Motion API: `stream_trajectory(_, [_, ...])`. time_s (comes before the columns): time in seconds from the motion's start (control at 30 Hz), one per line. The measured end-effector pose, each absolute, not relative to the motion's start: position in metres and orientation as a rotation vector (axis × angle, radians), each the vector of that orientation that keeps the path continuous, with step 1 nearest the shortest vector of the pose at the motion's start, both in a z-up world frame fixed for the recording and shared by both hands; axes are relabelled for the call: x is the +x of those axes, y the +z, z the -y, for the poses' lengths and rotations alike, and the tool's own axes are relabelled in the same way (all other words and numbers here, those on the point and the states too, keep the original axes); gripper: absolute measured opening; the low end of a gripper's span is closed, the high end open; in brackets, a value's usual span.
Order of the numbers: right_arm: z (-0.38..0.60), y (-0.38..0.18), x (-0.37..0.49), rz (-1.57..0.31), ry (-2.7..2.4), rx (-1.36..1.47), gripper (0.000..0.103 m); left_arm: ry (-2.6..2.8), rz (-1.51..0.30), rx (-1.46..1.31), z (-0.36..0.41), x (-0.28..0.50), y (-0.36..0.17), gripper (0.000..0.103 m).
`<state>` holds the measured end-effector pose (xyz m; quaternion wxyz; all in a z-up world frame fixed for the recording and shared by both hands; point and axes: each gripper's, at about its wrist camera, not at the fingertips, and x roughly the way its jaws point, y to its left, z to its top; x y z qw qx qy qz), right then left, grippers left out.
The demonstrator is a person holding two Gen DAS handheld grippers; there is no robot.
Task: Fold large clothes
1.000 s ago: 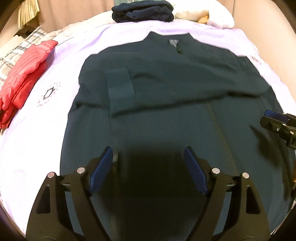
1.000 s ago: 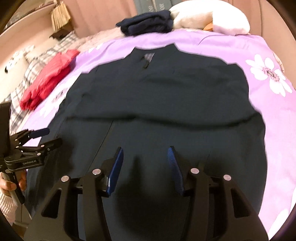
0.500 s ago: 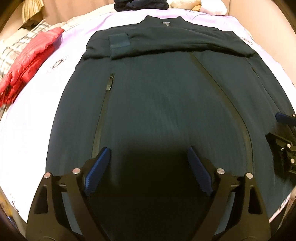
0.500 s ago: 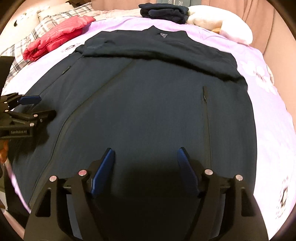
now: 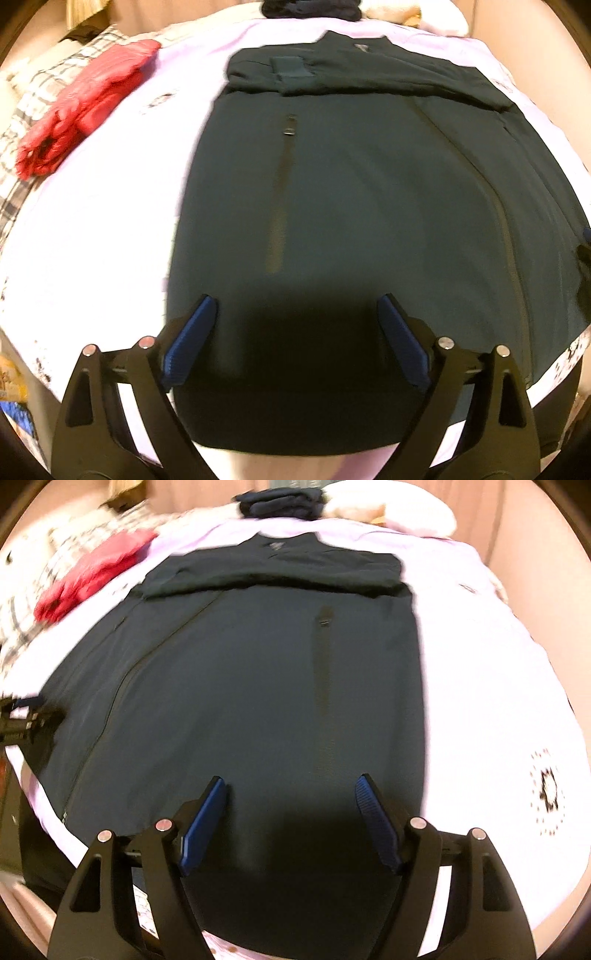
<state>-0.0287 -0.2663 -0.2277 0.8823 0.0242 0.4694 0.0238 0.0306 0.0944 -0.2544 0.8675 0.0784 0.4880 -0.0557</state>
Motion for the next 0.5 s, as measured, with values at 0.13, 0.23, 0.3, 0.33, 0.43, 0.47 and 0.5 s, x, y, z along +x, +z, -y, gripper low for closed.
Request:
stream_trajectory(0.13, [0.305, -0.226, -0.031, -0.951, 0.018, 0.285, 0.074, -0.078, -1.024, 0.113, -0.113, 0.035, -0.250, 0.097])
stream_trajectory(0.23, [0.328, -0.227, -0.035, -0.932, -0.014, 0.395, 0.074, -0.093, -1.051, 0.028, -0.127, 0.040, -0.251, 0.097])
stream_trajectory(0.3, [0.339, -0.227, -0.038, -0.923, -0.046, 0.428, 0.074, -0.107, -1.068, -0.040, -0.138, 0.044, -0.253, 0.097])
stream_trajectory(0.33, [0.345, -0.228, -0.041, -0.921, -0.058, 0.453, 0.074, -0.113, -1.073, -0.063, -0.142, 0.046, -0.253, 0.097])
stream_trajectory(0.43, [0.359, -0.233, -0.046, -0.930, -0.060, 0.531, 0.074, -0.155, -1.099, -0.164, -0.156, 0.051, -0.257, 0.098])
stream_trajectory(0.47, [0.360, -0.235, -0.047, -0.938, -0.052, 0.549, 0.074, -0.172, -1.107, -0.194, -0.160, 0.052, -0.257, 0.099])
stream_trajectory(0.5, [0.362, -0.238, -0.047, -0.947, -0.039, 0.567, 0.074, -0.191, -1.114, -0.220, -0.163, 0.054, -0.258, 0.100])
